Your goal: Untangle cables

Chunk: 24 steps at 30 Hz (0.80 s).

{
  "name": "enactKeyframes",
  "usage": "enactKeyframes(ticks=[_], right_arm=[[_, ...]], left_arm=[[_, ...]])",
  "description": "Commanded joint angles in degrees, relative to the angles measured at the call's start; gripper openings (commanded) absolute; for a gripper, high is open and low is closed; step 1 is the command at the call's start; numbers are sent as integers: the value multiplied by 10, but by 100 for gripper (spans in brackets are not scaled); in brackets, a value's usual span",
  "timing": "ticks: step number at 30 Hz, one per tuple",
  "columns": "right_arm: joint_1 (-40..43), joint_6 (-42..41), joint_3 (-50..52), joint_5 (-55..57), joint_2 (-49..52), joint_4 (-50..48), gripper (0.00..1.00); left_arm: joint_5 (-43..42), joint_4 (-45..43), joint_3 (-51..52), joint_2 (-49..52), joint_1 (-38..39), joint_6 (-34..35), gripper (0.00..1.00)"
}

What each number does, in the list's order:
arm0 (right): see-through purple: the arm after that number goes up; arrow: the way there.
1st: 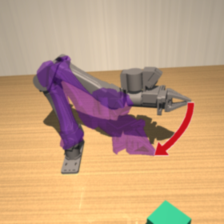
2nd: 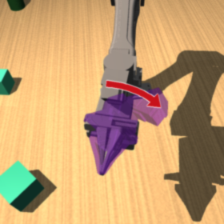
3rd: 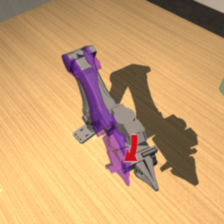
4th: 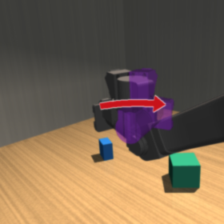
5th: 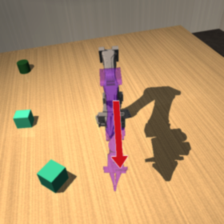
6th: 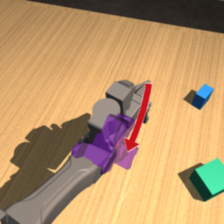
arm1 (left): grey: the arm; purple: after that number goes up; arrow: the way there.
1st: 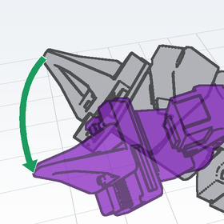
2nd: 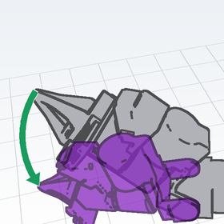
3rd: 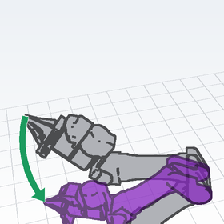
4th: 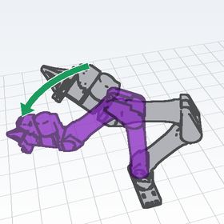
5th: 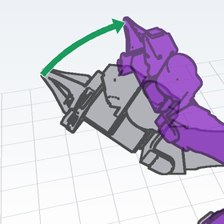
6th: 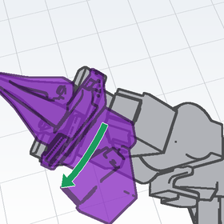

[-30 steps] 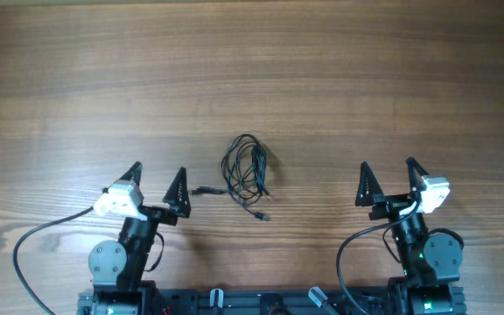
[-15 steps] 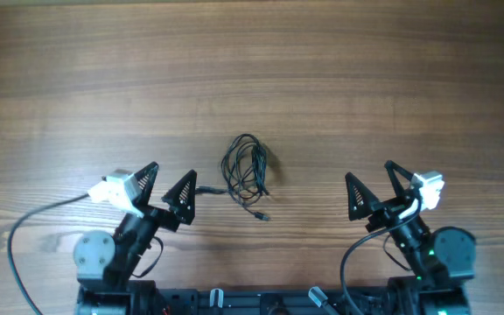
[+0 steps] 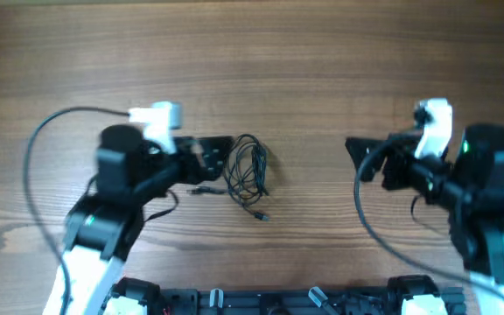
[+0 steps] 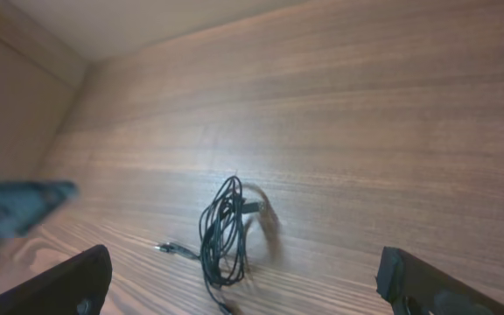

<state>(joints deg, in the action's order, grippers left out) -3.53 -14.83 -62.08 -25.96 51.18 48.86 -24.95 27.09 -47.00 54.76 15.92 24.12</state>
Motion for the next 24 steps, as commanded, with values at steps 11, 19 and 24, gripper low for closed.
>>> enactKeyframes(ticks=[11,19,24], right_arm=[[2,13,-28,-37,123,45,91],[2,11,-27,-37,150,48,92],[2,12,-27,-37,151,48,92]], left_arm=[[136,42,-8,213,136,187,49],[98,-34,-8,318,176,201,31],[103,-47,-8,350,176,201,10]])
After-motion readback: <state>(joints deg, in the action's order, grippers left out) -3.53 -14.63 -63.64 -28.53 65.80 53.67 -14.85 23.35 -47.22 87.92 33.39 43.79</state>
